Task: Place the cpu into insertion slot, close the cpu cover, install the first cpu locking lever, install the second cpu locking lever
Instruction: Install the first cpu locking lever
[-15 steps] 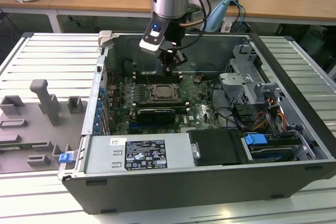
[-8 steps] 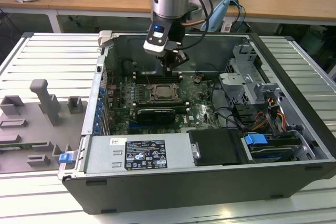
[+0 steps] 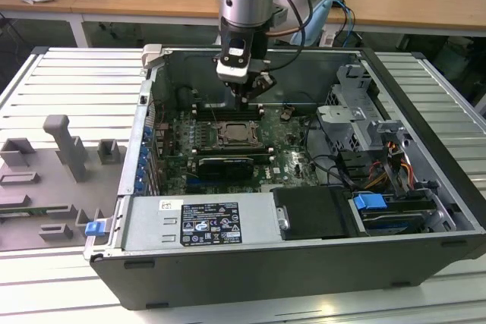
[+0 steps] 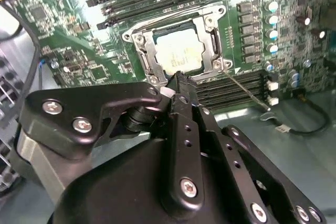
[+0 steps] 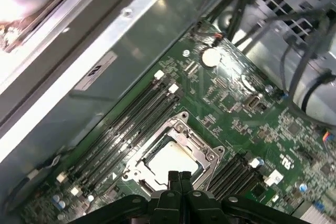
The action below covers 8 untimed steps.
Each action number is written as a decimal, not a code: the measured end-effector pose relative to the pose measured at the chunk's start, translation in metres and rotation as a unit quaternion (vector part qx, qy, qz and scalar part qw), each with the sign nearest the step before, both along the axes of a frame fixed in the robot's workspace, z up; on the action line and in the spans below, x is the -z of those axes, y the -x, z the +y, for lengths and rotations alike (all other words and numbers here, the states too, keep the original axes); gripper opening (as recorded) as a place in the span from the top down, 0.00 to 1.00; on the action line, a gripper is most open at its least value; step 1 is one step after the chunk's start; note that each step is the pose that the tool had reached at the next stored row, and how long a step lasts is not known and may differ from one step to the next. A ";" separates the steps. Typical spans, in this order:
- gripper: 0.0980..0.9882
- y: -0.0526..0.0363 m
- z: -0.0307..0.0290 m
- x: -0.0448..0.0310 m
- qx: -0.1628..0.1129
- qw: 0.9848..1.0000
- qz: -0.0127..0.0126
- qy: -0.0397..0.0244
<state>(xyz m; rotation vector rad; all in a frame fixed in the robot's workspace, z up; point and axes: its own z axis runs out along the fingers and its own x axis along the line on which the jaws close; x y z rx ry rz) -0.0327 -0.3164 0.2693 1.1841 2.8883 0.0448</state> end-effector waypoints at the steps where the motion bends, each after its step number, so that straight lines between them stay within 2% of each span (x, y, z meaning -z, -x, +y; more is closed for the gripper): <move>1: 0.99 0.0000 0.0000 0.0000 -0.010 1.000 0.000 0.000; 3: 0.99 0.0000 0.0000 -0.0002 -0.019 1.000 0.000 0.001; 8: 0.99 0.0000 0.0003 -0.0058 -0.019 1.000 0.000 0.001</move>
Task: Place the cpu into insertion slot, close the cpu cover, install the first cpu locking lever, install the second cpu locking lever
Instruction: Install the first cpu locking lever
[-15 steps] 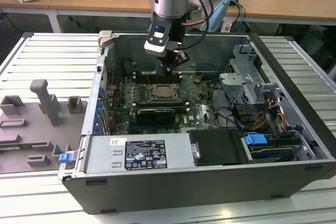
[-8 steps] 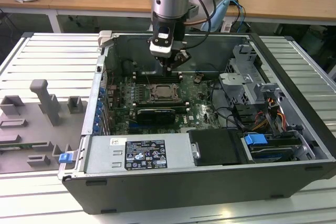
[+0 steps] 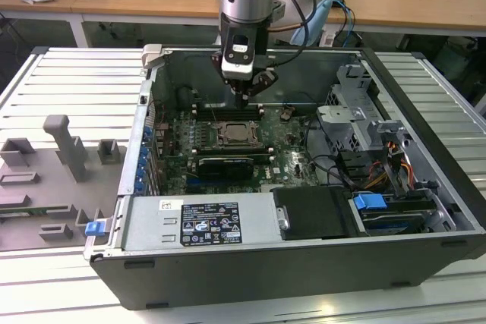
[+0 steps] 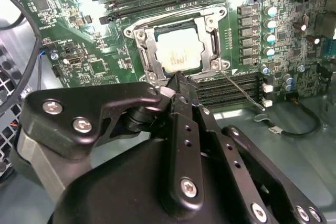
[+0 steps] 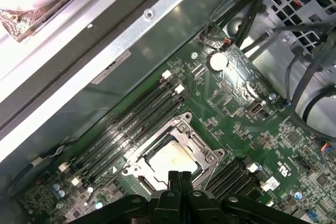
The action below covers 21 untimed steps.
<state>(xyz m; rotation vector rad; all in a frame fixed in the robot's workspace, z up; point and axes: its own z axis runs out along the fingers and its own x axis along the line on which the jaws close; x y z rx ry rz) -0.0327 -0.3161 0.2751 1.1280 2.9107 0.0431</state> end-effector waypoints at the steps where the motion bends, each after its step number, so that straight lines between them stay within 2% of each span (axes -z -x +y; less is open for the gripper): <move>1: 0.99 0.0000 0.0000 0.0000 -0.001 1.000 0.000 0.000; 8: 0.99 0.0000 0.0000 -0.0001 -0.029 1.000 0.000 0.000; 10: 0.99 0.0000 0.0000 -0.0001 -0.050 0.999 0.000 0.000; 12: 0.99 0.0000 0.0000 -0.0001 -0.073 0.997 0.000 0.000; 17: 0.99 0.0000 0.0000 -0.0001 -0.111 0.994 0.000 0.000; 19: 0.99 0.0000 0.0000 -0.0001 -0.136 0.991 0.000 0.000; 21: 0.99 0.0000 0.0000 -0.0001 -0.147 0.989 0.000 0.000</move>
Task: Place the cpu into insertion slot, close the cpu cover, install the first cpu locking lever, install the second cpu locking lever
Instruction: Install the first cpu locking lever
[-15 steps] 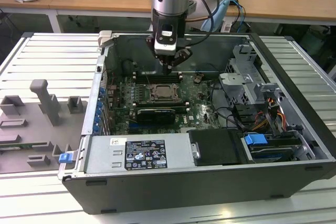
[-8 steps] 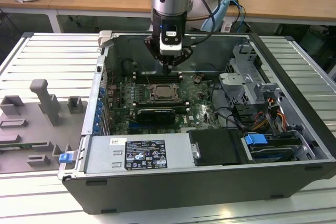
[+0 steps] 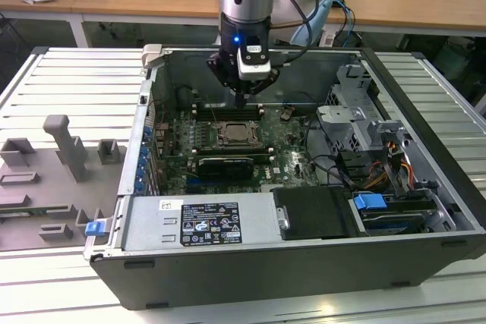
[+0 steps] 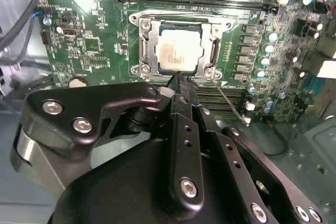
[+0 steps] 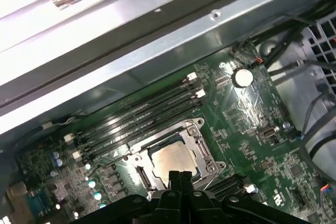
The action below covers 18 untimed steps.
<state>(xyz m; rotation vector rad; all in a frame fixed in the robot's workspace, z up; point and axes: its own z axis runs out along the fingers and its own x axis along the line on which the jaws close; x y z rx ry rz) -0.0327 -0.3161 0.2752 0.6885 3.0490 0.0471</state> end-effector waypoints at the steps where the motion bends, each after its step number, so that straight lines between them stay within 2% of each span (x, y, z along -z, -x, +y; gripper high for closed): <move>1: 0.99 0.0000 0.0000 0.0000 -0.007 1.000 0.000 0.000; 5: 0.99 0.0000 0.0000 0.0000 -0.037 0.999 0.000 0.000; 9: 0.99 0.0000 0.0000 0.0000 -0.077 0.997 0.000 0.000; 11: 0.99 0.0000 0.0000 0.0000 -0.106 0.994 0.000 0.000; 15: 0.99 0.0000 0.0000 0.0000 -0.145 0.989 0.000 0.000; 18: 0.99 0.0000 0.0000 0.0000 -0.177 0.984 0.000 0.000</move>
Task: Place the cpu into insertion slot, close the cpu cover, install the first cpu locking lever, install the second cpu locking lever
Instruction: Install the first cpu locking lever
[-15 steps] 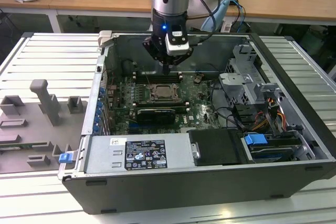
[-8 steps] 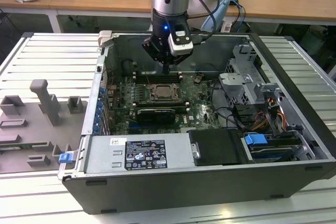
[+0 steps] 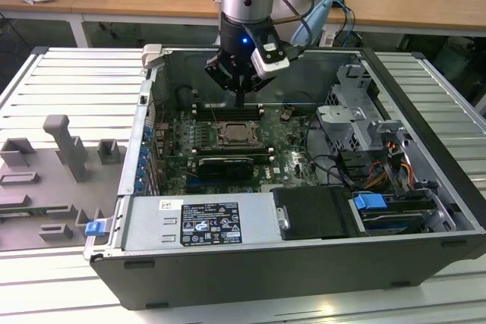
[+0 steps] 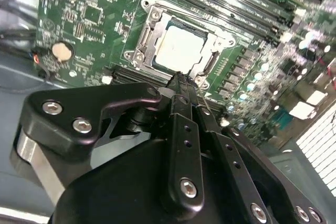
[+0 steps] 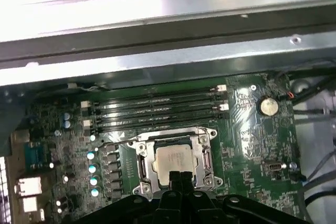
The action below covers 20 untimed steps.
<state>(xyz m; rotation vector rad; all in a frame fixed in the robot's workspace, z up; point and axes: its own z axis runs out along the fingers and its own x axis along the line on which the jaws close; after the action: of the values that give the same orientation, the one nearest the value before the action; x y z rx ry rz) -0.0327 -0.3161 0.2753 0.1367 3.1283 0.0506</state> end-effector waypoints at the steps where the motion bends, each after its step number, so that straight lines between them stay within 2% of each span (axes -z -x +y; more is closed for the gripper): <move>1: 0.99 0.0000 0.0000 0.0000 -0.010 1.000 0.000 0.000; 5: 0.99 0.0000 0.0000 0.0000 -0.045 0.999 0.000 0.000; 11: 0.99 0.0000 0.0000 0.0000 -0.091 0.996 0.000 0.000; 13: 0.99 0.0000 0.0000 0.0000 -0.108 0.994 0.000 0.000; 17: 0.99 0.0000 0.0000 0.0000 -0.128 0.992 0.000 0.000; 18: 0.99 0.0000 0.0000 0.0000 -0.141 0.990 0.000 0.000; 20: 0.99 0.0000 0.0000 0.0000 -0.151 0.989 0.000 0.000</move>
<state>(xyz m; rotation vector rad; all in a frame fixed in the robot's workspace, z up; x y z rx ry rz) -0.0327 -0.3161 0.2753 -0.3368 3.1181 0.0524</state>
